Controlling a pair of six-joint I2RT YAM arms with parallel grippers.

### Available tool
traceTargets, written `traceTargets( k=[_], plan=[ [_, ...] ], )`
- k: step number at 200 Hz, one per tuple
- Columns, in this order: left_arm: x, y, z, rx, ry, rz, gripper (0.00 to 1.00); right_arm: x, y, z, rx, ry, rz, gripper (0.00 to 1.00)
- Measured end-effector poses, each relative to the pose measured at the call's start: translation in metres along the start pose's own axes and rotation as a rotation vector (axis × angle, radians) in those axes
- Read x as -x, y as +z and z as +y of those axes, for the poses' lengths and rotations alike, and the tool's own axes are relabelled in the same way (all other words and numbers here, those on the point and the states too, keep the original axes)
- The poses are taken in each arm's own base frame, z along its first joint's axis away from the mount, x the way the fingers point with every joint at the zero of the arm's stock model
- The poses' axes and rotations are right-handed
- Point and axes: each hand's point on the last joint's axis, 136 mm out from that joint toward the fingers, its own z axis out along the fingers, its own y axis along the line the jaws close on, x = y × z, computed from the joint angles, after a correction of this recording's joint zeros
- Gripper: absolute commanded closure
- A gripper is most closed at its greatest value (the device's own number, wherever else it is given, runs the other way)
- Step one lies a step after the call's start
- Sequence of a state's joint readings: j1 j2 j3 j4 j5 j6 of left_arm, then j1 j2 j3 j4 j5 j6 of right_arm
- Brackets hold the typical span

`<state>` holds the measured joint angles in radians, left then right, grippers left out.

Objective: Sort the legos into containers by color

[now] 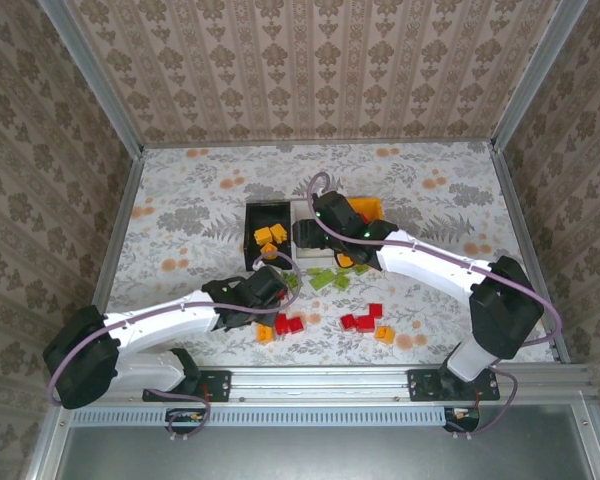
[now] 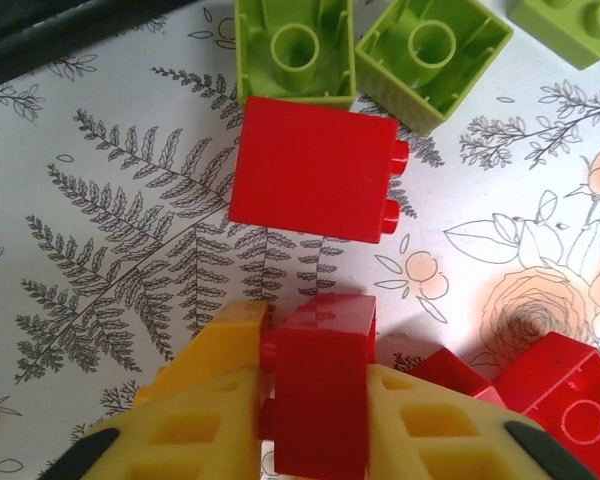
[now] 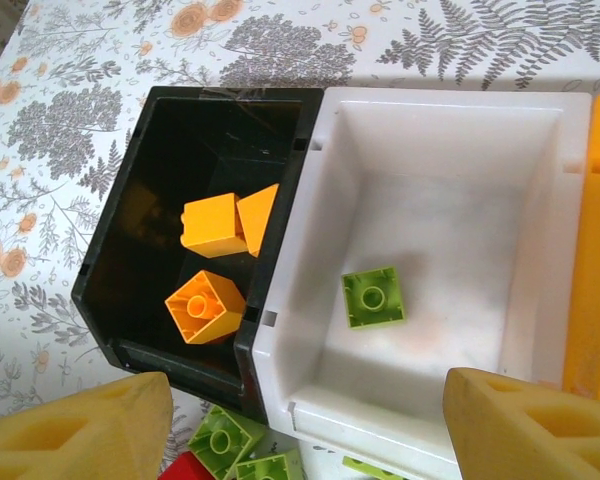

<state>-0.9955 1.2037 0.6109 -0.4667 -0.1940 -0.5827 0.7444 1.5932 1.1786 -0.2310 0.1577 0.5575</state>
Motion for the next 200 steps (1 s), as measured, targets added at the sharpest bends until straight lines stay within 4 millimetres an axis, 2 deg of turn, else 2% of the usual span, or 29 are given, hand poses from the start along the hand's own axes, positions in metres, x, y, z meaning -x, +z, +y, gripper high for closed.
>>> traceTargets(
  k=[38,61,77,94,113,134,162,184,200],
  plan=[
    [0.01,-0.007,-0.006,-0.017,-0.003,-0.016,0.8,0.003,-0.007,-0.01,-0.019,0.015,-0.018,0.27],
    [0.026,-0.018,-0.013,-0.041,-0.007,-0.052,0.81,0.002,-0.016,-0.023,-0.044,0.04,-0.035,0.26],
    [0.048,-0.03,-0.024,-0.072,-0.001,-0.094,0.81,0.0,-0.023,-0.037,-0.073,0.059,-0.048,0.26],
    [0.08,-0.043,-0.041,-0.105,0.014,-0.151,0.82,-0.007,-0.035,-0.058,-0.114,0.09,-0.062,0.26],
    [0.117,-0.047,-0.065,-0.141,0.044,-0.198,0.83,-0.019,-0.049,-0.085,-0.174,0.125,-0.072,0.26],
    [0.154,-0.039,-0.093,-0.181,0.077,-0.222,0.84,-0.034,-0.065,-0.114,-0.244,0.162,-0.077,0.26],
    [0.203,-0.016,-0.127,-0.221,0.123,-0.237,0.85,-0.053,-0.086,-0.144,-0.315,0.2,-0.082,0.26],
    [0.233,0.004,-0.142,-0.238,0.136,-0.244,0.85,-0.06,-0.103,-0.156,-0.338,0.222,-0.1,0.26],
    [0.247,0.02,-0.143,-0.241,0.128,-0.239,0.83,-0.063,-0.113,-0.159,-0.338,0.235,-0.112,0.26]
  ],
)
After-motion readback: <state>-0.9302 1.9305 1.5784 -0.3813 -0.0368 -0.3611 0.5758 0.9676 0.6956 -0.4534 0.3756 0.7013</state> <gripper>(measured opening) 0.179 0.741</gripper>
